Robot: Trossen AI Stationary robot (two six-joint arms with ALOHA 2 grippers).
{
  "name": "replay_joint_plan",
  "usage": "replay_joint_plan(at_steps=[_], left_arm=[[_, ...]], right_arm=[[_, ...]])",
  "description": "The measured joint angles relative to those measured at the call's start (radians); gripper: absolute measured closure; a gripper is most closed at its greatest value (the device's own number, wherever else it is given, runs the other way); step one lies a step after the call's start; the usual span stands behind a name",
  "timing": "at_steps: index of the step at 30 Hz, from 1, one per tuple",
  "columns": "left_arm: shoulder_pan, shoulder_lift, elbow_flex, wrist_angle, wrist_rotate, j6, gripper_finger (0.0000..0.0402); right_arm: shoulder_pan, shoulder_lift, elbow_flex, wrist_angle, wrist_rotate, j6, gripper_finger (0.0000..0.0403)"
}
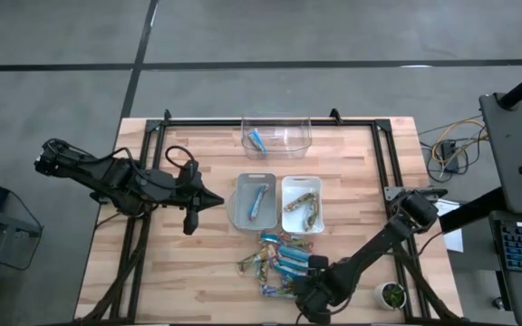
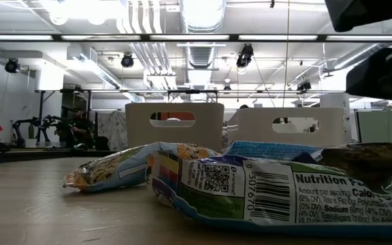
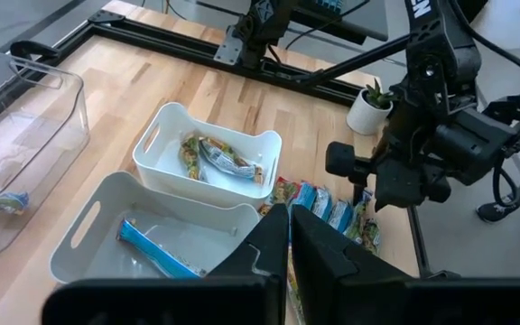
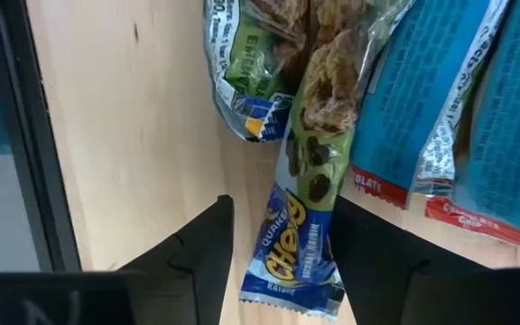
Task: Pick and place Granola Bars by type
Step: Put the blue granola bar into the transparent bin
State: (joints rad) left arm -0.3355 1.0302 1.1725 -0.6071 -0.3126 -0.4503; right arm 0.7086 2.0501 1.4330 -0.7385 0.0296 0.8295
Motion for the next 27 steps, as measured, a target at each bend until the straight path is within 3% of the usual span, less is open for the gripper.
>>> replay_joint_plan(at_steps=[6,19,27], left_arm=[[0.000,0.000,0.000,0.000,0.000,0.000,0.0401],[0.000,0.000,0.000,-0.001,0.000,0.000,0.0401],[0.000,0.000,0.000,-0.005,0.000,0.001,0.0401]], right_arm=[[0.000,0.010,-0.001,0.002,-0.007,0.002,0.0255],[0.000,0.006,-0.003,0.004,-0.011,0.005,0.0352],[0.000,-0.019,-0.003,-0.017,-0.012,0.012,0.0364]])
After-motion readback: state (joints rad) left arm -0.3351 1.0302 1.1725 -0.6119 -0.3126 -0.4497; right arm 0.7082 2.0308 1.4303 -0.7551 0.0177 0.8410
